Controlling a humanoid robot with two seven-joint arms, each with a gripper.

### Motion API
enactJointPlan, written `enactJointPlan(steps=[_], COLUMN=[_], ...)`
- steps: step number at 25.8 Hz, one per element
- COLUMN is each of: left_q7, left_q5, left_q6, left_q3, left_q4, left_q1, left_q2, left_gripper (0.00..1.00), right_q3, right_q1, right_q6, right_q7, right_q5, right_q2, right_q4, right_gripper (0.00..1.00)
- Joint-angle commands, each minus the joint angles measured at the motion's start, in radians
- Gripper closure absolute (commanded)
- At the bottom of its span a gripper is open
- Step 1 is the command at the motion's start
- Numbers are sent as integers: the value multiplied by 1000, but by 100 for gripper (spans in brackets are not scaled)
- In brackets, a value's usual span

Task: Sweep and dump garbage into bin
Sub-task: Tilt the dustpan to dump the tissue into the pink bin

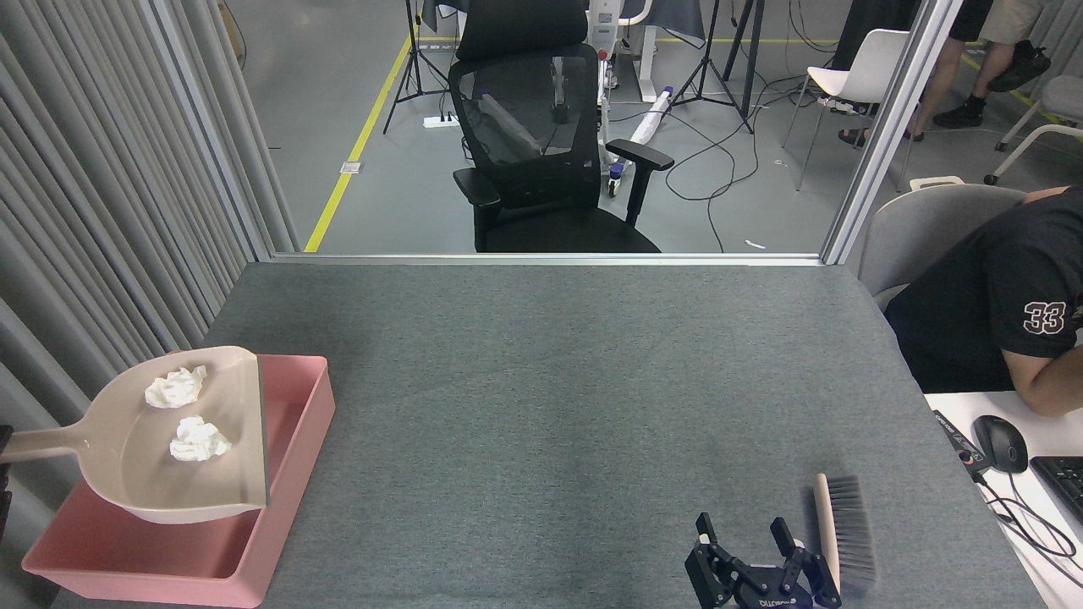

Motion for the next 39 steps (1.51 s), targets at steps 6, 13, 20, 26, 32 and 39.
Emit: enactJointPlan(steps=[6,13,20,26,32,39], left_q7=[3,9,15,23,24,53], left_q5=[-76,-113,-190,-317,-440,-558], left_q6=[-82,-141,-208,-293,-306,-319], left_q3=[21,22,22,22,31,54], left_q4=[8,118,158,160,172,200], left_q1=[22,-30,-64,-95,-150,-185], left_q2=[9,69,86,89,89,94], left_gripper=[80,80,80,80,80,80], right_q3=[3,3,2,2,2,0], right_q1=[4,23,24,26,27,27], right_q6=[-1,-2,-2,1,1,2], right_q7=[-1,-5,-5,-5,-5,-5], right_q5=[2,3,3,3,3,2], right_q2=[-2,1,3,3,4,4], right_q4=[1,0,-2,-2,-3,-3], right_gripper=[2,2,2,2,2,2])
